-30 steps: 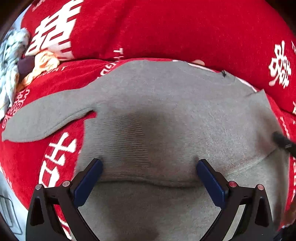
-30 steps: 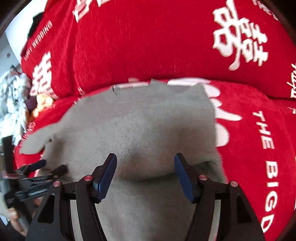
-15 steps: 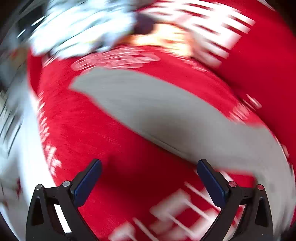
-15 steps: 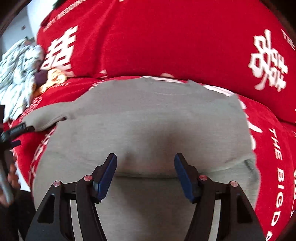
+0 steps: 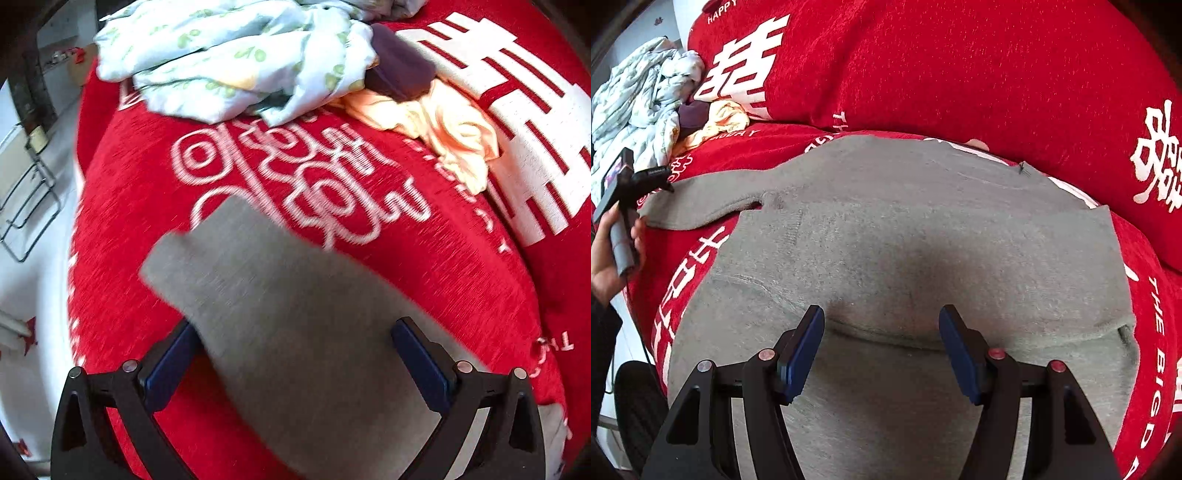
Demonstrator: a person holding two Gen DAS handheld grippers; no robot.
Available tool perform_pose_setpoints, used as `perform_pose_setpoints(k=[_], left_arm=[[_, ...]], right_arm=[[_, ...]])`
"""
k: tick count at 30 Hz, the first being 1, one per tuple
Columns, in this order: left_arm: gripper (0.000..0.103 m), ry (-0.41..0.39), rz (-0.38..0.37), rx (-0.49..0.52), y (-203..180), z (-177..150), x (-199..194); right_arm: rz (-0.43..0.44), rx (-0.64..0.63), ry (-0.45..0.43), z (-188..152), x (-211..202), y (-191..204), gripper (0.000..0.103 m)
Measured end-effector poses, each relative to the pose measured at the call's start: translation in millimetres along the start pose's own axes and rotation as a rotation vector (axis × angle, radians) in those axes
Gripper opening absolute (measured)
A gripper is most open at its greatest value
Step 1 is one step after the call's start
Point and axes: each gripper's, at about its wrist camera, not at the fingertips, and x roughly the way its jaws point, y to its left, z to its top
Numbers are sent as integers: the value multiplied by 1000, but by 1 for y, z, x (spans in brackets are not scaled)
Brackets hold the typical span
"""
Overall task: Fold small clothes
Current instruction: 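Grasp the cuff of the other sleeve with the left gripper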
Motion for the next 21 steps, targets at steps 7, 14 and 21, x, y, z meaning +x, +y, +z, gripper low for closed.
perform_pose_setpoints(k=[7,14,21], left_arm=[[14,-24,-147,-17,18,5,-12],[13,-59,-242,-14,36,0,-42],[13,-150,-217,101,17,-7,-83]], right_arm=[[8,-7,9,24,11,12,68],[14,12,24,79,48,35,68],[-46,-37,86,124,117,90,68]])
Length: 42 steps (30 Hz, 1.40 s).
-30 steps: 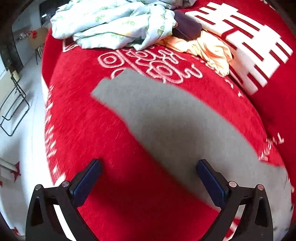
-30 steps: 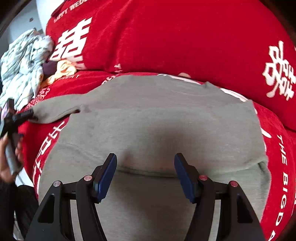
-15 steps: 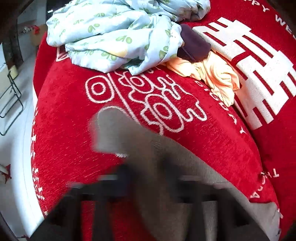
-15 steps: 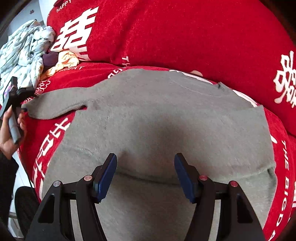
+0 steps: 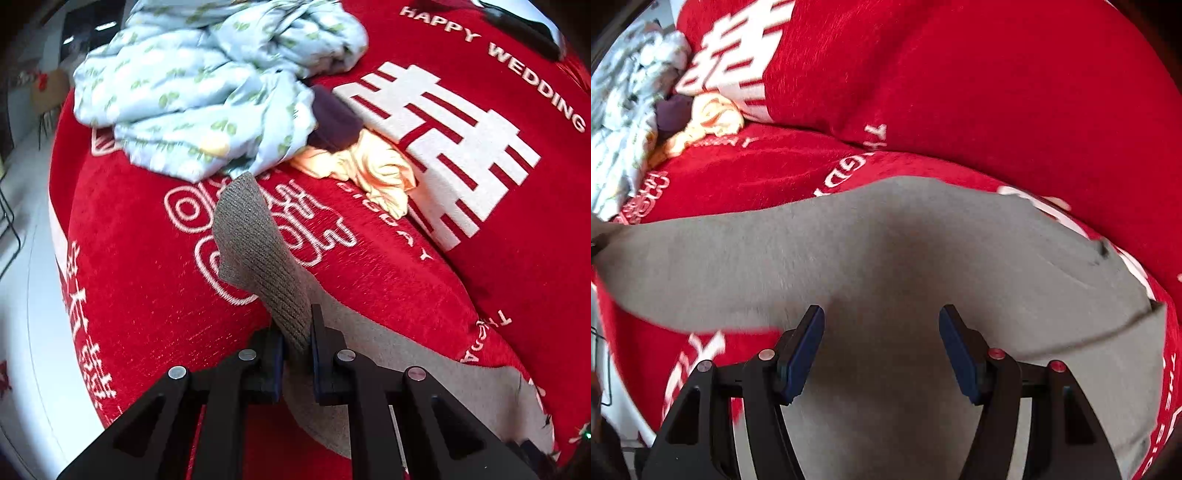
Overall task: Fold small clothes
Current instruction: 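Grasp the cuff of the other sleeve with the left gripper, then carry the sleeve with the left gripper across the sweater body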
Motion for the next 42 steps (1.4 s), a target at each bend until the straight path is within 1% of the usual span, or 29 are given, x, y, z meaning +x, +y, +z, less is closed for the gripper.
perform_pose_setpoints(k=[2,3,5,7,8,10,13,17,20,24,27,30,36,42], left_arm=[[13,-9,-7,8,-4,5,-6],[13,-12,-10,11,-5,7,-10],[13,-17,-14,25,-11,12,-16],[13,-21,-18,43,-17,14,-20],[13,-23,-19,55,-22,15,-21],[13,-20,-14,87,-34,13,-23],[13,1,-13,121,-54,8,-24],[13,22,-29,171,-86,0,-30],[13,28,-43,229,-115,-11,-38],[13,37,-50,318,-160,-33,-49],[13,37,-59,368,-187,-49,-56],[13,30,-84,420,-212,-68,-66],[13,39,-142,479,-249,-98,-83],[13,46,-163,542,-282,-127,-98]], right_arm=[[-9,-9,31,6,16,13,69],[-32,-35,16,9,18,21,71],[-13,-79,34,12,16,31,71],[31,-71,-7,10,0,29,71],[37,-62,-33,8,-9,25,71],[21,-37,-50,1,-23,12,71],[27,-3,-40,-12,-36,-13,71],[-5,14,-32,-30,-52,-46,71],[-17,47,-37,-42,-66,-72,71],[-9,96,-53,-58,-80,-104,71],[-12,124,-60,-74,-88,-125,71],[-26,147,-59,-89,-93,-143,71],[-37,191,-73,-114,-103,-172,71],[-24,250,-85,-136,-110,-202,71]])
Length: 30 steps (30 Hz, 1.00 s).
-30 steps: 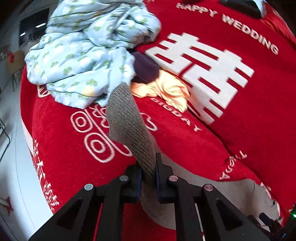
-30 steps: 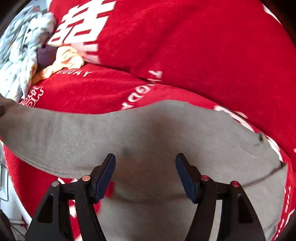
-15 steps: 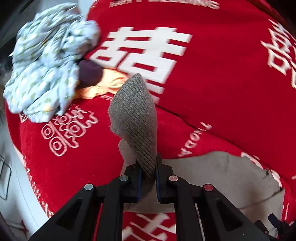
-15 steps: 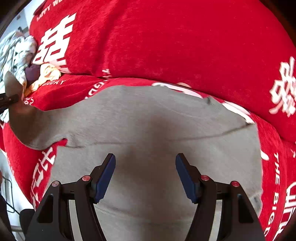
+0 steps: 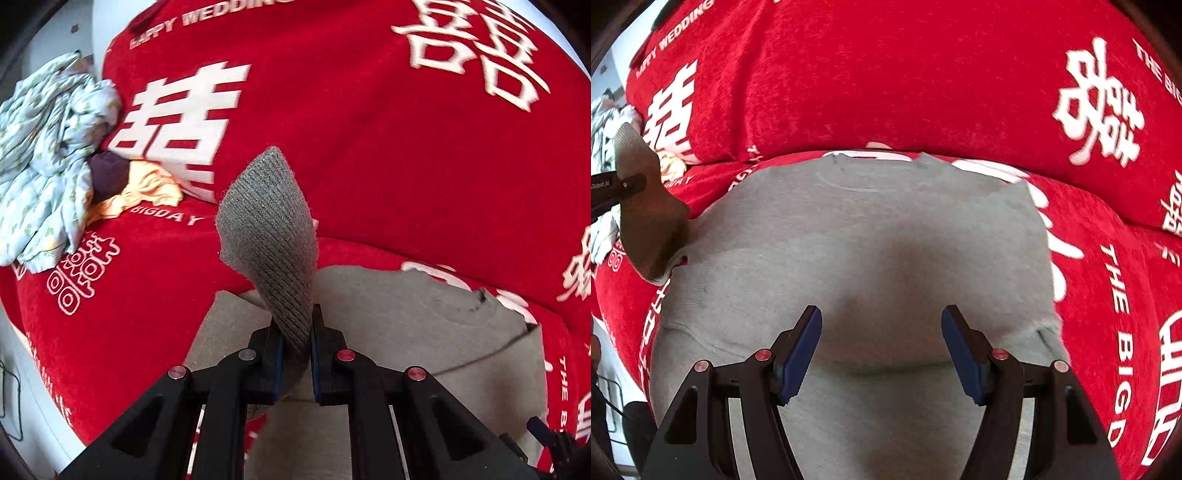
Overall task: Fold small clothes
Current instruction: 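Carry the sleeve with the left gripper across the sweater body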
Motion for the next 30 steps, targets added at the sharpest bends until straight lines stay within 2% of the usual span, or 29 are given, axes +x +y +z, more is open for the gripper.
perform_pose_setpoints(k=[20,30], left_arm=[[13,44,-22,154,-138,-29,-11],[13,-1,-72,260,-204,-46,-40]], right_arm=[[5,126,-48,-30,-23,-93,71],[1,182,-60,-38,-31,-121,71]])
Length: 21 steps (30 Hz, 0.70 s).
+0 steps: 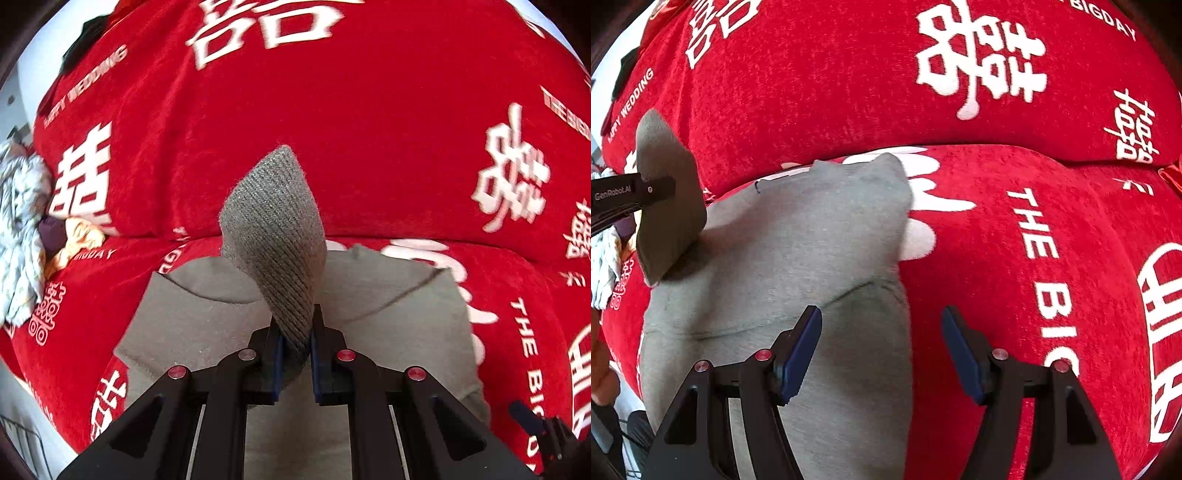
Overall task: Fold small clothes
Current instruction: 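Carry the sleeve with the left gripper across the sweater body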
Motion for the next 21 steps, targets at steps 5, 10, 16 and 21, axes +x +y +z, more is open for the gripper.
perform_pose_setpoints(k=[5,10,16,21], left_arm=[[13,11,-34,68,-35,-8,-6],[13,40,-32,104,-58,-15,1],[13,93,-37,111,-68,-23,19],[13,129,-42,113,-72,-31,32]], right_arm=[[-3,25,-1,0,-3,-12,71],[-5,41,-4,0,-5,-21,71],[0,61,-7,-2,-7,-29,71],[4,65,-6,-4,-6,-31,71]])
